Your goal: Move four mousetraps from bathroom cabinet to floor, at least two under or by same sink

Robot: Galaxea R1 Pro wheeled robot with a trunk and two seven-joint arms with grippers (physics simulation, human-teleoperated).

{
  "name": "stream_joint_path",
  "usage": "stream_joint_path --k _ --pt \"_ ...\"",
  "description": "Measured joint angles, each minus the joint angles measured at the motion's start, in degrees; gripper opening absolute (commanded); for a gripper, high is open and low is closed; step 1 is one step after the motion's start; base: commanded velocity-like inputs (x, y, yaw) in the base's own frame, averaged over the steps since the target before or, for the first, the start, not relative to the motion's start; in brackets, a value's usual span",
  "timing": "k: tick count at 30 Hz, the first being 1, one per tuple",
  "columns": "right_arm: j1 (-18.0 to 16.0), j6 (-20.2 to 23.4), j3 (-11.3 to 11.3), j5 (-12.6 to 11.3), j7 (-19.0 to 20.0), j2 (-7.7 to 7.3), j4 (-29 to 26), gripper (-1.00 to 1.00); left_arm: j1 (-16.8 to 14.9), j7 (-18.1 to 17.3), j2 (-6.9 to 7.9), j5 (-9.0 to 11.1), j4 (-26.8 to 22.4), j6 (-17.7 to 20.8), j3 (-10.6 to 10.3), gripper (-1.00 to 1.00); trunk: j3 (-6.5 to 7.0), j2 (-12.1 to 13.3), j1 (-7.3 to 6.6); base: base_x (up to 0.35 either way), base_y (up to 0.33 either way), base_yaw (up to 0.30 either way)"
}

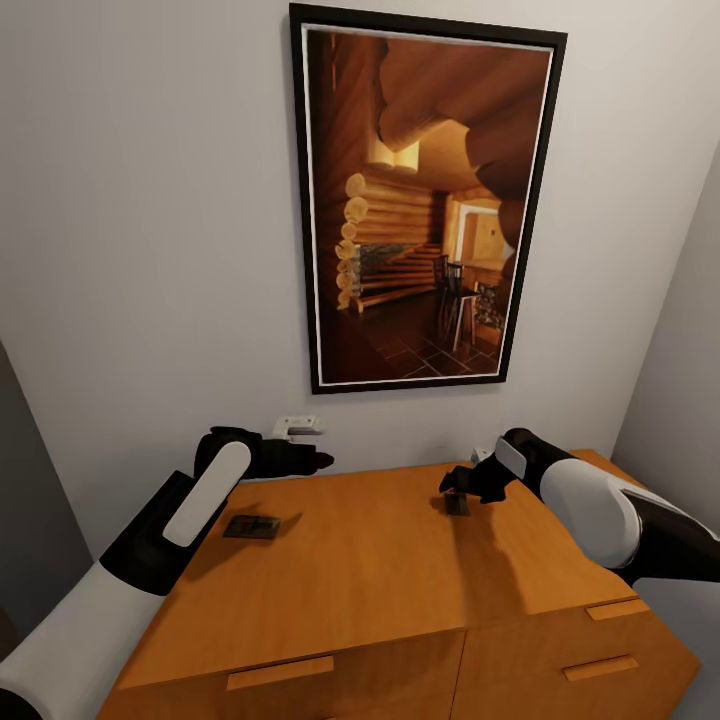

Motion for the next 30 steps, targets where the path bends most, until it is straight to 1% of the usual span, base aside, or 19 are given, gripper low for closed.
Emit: stream_joint_path --k 16,24,30 --pt "0.2 0.0 -0.7 0.0 -0.1 -0.06 -0.3 1.00 0.0 -0.1 0.03 -0.1 -0.1 0.0 0.0 1.00 0.00 0.0 0.00 0.000 0.000 0.000" --pt "0.1 0.0 -0.1 0.6 -0.2 0.20 -0.1 1.00 0.0 0.0 0.03 -0.2 -0.1 0.0 0.0 1.00 0.00 0.0 -0.01 0.000 0.000 0.000" --pt "0.2 -0.9 0.4 0.7 -0.3 0.43 -0.1 1.00 0.0 0.0 0.03 -0.2 -0.1 0.0 0.0 1.00 0.00 0.0 0.00 0.000 0.000 0.000"
